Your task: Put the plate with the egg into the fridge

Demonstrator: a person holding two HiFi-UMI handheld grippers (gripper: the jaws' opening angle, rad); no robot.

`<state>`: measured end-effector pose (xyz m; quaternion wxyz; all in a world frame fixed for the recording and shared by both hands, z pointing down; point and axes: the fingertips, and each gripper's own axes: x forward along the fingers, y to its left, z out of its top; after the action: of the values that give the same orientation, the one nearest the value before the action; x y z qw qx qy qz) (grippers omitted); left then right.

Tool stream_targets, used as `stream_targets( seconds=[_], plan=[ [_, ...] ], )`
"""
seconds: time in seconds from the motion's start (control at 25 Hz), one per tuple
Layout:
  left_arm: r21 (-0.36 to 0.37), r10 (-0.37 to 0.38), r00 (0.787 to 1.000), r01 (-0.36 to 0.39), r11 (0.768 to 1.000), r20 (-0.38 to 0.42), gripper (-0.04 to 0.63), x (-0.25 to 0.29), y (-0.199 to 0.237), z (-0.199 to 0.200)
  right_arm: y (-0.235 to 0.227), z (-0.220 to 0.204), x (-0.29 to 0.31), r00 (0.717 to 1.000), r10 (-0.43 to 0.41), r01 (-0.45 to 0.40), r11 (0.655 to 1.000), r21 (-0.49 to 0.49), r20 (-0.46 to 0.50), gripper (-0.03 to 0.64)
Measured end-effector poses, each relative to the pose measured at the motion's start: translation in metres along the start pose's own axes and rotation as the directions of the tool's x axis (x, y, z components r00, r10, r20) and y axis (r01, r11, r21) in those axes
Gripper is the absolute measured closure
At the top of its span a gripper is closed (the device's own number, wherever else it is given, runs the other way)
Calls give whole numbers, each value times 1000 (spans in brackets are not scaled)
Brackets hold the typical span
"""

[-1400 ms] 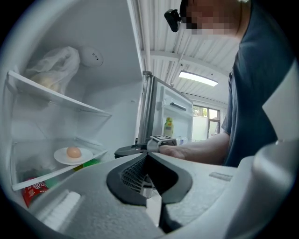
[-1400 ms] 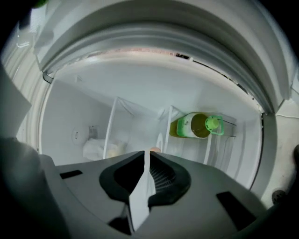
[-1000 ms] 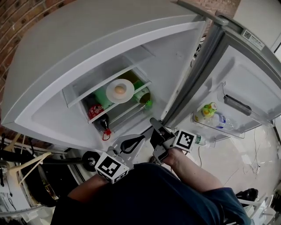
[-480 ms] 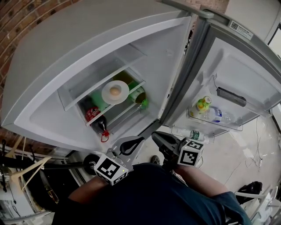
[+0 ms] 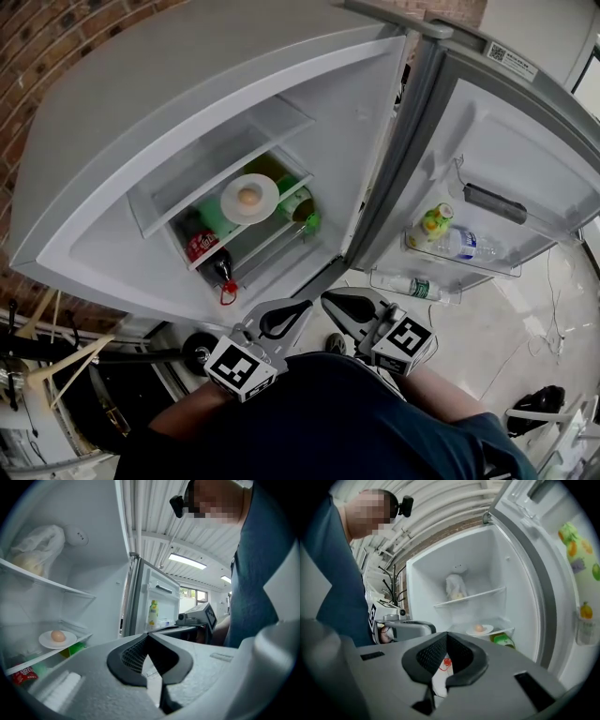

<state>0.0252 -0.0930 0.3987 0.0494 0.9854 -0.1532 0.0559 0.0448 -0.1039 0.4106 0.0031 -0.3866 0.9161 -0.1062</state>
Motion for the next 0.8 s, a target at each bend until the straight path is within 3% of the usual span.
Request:
stream_targets(
  seconds=[0.32,0.8],
  plan=[
    [-9,4,1000,-4,1000,1,591,-4,1,-3,3,-4,8,999,8,-13,993,-114,-43,606],
    [-16,19,1000,-19,1000,8,591,-5,7,-3,7,-4,15,998,22,-30,990,-135,-63,607]
  ],
)
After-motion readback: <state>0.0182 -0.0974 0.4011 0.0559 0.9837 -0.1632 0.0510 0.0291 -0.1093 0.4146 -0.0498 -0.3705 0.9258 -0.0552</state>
